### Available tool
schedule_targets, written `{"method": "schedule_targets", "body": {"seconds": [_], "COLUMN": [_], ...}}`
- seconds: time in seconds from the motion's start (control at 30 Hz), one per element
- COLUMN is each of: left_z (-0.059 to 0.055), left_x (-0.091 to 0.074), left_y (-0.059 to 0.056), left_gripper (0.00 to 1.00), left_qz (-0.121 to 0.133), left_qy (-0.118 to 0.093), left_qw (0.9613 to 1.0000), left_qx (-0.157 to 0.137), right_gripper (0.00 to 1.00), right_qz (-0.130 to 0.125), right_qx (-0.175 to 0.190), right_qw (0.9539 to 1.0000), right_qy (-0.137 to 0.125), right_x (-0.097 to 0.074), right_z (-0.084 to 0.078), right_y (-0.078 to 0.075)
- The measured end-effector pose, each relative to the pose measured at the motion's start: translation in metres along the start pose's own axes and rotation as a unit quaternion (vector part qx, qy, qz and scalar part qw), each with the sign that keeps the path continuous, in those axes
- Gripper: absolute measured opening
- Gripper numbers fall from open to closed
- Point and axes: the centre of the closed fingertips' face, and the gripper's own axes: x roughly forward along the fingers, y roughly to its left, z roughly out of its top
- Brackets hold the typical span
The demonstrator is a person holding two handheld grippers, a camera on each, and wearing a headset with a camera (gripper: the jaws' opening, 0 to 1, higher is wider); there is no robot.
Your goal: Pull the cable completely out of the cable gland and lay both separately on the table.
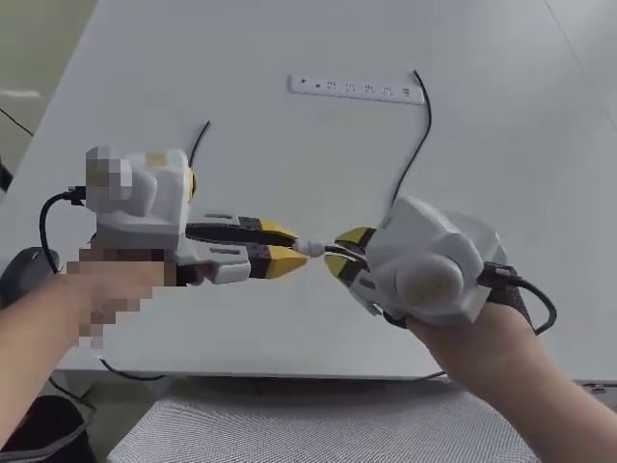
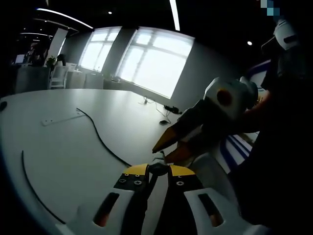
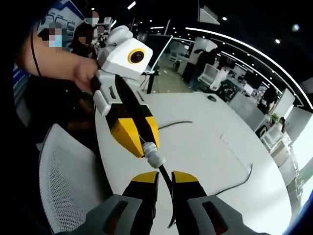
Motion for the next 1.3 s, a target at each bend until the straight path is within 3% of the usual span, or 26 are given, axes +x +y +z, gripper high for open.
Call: {"method": "schedule_targets", "body": {"seconds": [0.3, 0.73, 0.93, 1.2, 1.3], "left_z": [-0.002, -0.003, -0.003, -0.004, -0.005], "left_x": [0.003, 0.002, 0.002, 0.002, 0.003], "left_y": [0.001, 0.004, 0.006, 0.006, 0.006], "left_gripper": [0.15, 0.15, 0.15, 0.15, 0.15], "left_qz": [-0.002, 0.0, 0.003, 0.004, 0.003], "left_qy": [0.005, 0.01, 0.011, 0.012, 0.012], "left_qw": [1.0, 0.9998, 0.9998, 0.9998, 0.9998], "left_qx": [0.006, 0.014, 0.015, 0.014, 0.013], "right_gripper": [0.02, 0.01, 0.0, 0.0, 0.0], "right_qz": [-0.008, -0.01, -0.017, -0.024, -0.027], "right_qx": [0.008, 0.086, 0.142, 0.172, 0.192], "right_qw": [0.9999, 0.9963, 0.9896, 0.9842, 0.98], "right_qy": [0.004, 0.007, 0.021, 0.038, 0.045], "right_x": [0.0, 0.001, 0.004, 0.006, 0.007], "right_z": [-0.004, -0.021, -0.038, -0.06, -0.068], "right_y": [-0.003, -0.011, -0.016, -0.021, -0.022]}}
